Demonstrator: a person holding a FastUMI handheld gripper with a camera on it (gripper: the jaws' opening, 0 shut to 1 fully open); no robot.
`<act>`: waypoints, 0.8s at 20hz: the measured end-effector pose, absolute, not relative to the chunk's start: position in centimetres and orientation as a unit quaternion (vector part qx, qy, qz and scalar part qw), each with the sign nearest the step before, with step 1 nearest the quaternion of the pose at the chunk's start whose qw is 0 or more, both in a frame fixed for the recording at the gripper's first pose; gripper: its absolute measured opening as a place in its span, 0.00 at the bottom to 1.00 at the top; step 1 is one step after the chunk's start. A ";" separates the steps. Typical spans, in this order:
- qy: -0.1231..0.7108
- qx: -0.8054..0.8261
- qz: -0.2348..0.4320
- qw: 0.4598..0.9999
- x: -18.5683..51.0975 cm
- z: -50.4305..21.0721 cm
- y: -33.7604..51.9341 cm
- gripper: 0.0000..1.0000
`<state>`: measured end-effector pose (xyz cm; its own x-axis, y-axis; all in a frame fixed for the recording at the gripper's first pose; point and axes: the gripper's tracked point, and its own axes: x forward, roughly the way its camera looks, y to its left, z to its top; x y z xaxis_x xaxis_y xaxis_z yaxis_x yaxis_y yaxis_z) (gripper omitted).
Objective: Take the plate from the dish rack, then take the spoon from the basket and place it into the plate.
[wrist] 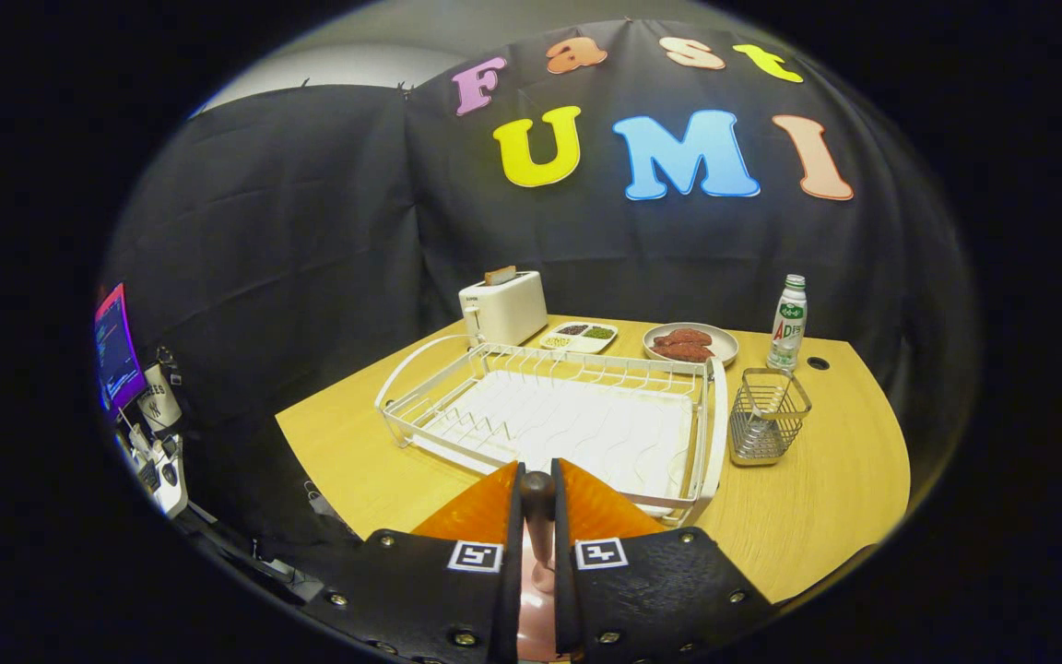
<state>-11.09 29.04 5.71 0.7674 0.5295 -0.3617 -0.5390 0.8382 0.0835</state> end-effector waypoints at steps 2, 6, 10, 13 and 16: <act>0.179 -0.015 0.283 0.942 -11.0 5.8 29.0 0.15; 0.170 -0.015 0.286 0.943 -11.3 5.8 28.8 0.15; 0.167 -0.016 0.290 0.942 -11.8 5.8 28.6 0.15; 0.167 -0.003 0.283 0.945 -11.7 6.3 28.2 0.16; 0.153 0.005 0.280 0.948 -11.6 7.8 27.6 0.16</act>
<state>-11.61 27.65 7.80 0.7968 0.5320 -0.2865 -0.5287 0.8434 0.0959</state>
